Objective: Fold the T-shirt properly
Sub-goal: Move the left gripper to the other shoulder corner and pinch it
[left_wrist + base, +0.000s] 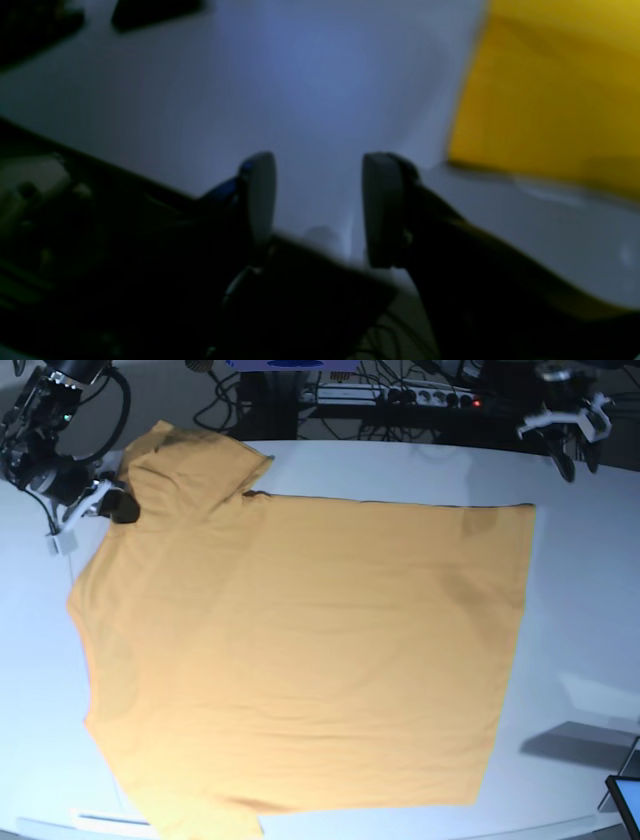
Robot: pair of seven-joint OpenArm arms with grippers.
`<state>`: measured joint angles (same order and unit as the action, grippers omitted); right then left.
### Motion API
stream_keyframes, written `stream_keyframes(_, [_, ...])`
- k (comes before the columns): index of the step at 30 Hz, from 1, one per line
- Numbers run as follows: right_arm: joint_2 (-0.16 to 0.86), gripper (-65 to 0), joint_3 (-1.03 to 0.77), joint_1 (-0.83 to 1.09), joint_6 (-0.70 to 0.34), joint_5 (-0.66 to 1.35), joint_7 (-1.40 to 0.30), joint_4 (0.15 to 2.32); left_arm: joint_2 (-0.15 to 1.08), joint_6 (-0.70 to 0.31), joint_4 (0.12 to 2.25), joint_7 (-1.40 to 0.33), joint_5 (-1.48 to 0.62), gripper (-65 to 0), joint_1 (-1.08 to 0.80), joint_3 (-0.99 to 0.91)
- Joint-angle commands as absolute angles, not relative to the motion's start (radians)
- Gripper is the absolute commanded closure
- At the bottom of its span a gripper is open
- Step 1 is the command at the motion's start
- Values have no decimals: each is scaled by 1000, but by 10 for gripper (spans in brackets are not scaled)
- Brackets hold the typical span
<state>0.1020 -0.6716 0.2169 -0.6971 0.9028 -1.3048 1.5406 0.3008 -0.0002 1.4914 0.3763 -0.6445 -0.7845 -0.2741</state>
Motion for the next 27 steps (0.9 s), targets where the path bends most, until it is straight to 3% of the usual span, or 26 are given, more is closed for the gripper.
stream_keyframes(1, [114,-3,-671,219,-698,878,-1326,1549,329,4,1517,375,-668,-304,-803,-275])
stream_keyframes(5, [114,-3,-670,220,-698,878,-1326,1549,344,-12,1549,288,-705,-319,-797,-275])
stream_keyframes(11, [114,-3,-670,220,-698,878,-1326,1549,348,-145,1595,44,-819,-344,-768,-286])
stream_keyframes(16, [116,-3,-670,220,-698,878,-1326,1549,372,-263,1589,-35,-934,-349,-743,-303])
stream_keyframes(27, [128,-3,-670,220,-698,880,-1326,1549,344,-268,1572,-211,-944,-349,-707,-409])
